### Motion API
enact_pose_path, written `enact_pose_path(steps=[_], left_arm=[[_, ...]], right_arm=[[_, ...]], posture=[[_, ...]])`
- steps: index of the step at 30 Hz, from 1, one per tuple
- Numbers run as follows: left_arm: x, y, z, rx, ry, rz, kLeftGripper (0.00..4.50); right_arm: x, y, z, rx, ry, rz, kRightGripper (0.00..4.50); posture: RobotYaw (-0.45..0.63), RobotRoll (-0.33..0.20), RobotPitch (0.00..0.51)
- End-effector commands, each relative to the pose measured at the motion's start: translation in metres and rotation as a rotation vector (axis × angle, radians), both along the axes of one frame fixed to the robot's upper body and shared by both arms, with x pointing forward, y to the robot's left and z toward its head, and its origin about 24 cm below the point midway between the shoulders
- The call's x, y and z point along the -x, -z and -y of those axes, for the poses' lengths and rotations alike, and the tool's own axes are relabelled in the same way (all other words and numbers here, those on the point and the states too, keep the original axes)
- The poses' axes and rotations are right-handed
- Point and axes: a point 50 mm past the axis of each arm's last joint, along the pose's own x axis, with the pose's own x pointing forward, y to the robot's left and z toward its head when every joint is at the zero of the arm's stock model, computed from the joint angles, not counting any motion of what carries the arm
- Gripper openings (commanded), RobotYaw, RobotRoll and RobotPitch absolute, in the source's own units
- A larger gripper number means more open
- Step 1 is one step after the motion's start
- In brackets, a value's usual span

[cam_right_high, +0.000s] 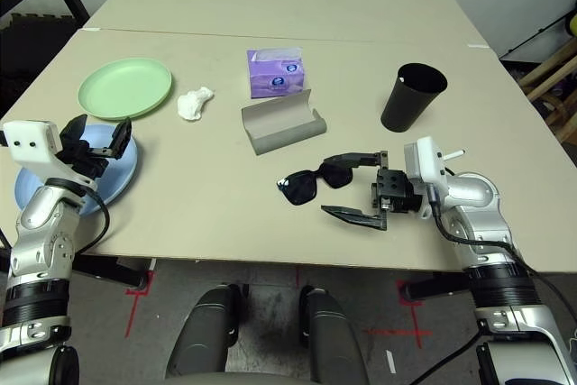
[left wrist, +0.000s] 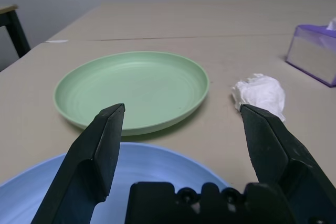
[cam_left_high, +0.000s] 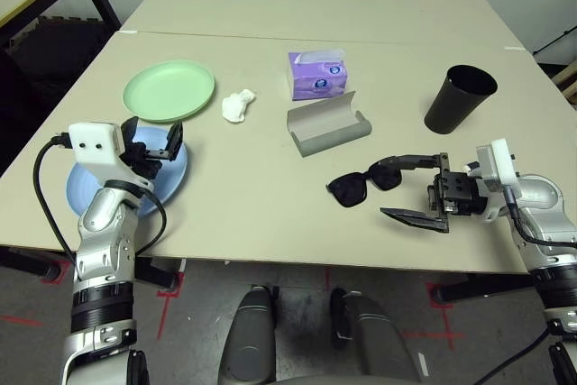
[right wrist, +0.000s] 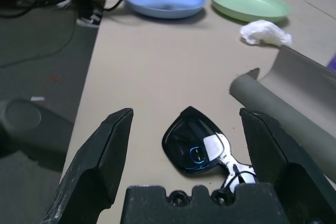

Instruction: Organize and tidy the items on the table.

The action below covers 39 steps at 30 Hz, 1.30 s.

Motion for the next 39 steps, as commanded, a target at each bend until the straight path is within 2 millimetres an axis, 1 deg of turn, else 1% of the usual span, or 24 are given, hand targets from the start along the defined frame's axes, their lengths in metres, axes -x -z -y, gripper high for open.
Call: enact_pose_path(steps=[1, 5, 10, 15, 17, 19, 22, 28, 35, 39], left_arm=[[0.003, -0.006, -0.005, -0.036, 0.061, -0.031, 4.5], [0.006, -0.009, -0.014, -0.065, 0.11, -0.086, 4.5], [0.012, -0.019, -0.032, -0.11, 0.135, -0.148, 4.5], [0.017, -0.03, -0.054, -0.172, 0.094, -0.165, 4.5], [0.02, -0.033, -0.061, -0.154, 0.074, -0.173, 4.5], [0.023, -0.031, -0.068, -0.128, 0.055, -0.207, 4.5], [0.031, -0.025, -0.08, -0.116, 0.03, -0.314, 4.5], [0.04, -0.027, -0.101, -0.017, -0.102, -0.393, 4.5], [0.047, -0.031, -0.118, 0.112, -0.22, -0.466, 4.5], [0.051, -0.031, -0.123, 0.152, -0.259, -0.508, 4.5]], right_arm=[[0.003, 0.002, 0.002, -0.028, 0.025, -0.034, 4.47], [0.005, 0.002, 0.001, -0.023, 0.023, -0.037, 4.47], [0.004, 0.002, -0.001, -0.013, 0.012, -0.029, 4.47], [0.003, 0.003, -0.003, -0.011, 0.007, -0.026, 4.47], [0.003, 0.003, -0.004, -0.012, 0.004, -0.025, 4.47], [0.003, 0.003, -0.005, -0.013, 0.001, -0.024, 4.47], [0.003, 0.003, -0.006, -0.021, 0.004, -0.025, 4.47], [0.004, 0.004, -0.006, -0.02, 0.005, -0.028, 4.47], [0.006, 0.005, -0.009, -0.02, 0.002, -0.032, 4.47], [0.007, 0.005, -0.009, -0.018, -0.001, -0.035, 4.47]], posture=[[0.16, 0.0, 0.151], [0.16, 0.0, 0.148], [0.17, 0.0, 0.146], [0.18, 0.0, 0.147], [0.18, 0.0, 0.147], [0.18, 0.0, 0.149], [0.18, 0.0, 0.15], [0.19, 0.0, 0.153], [0.18, 0.0, 0.156], [0.18, 0.0, 0.157]])
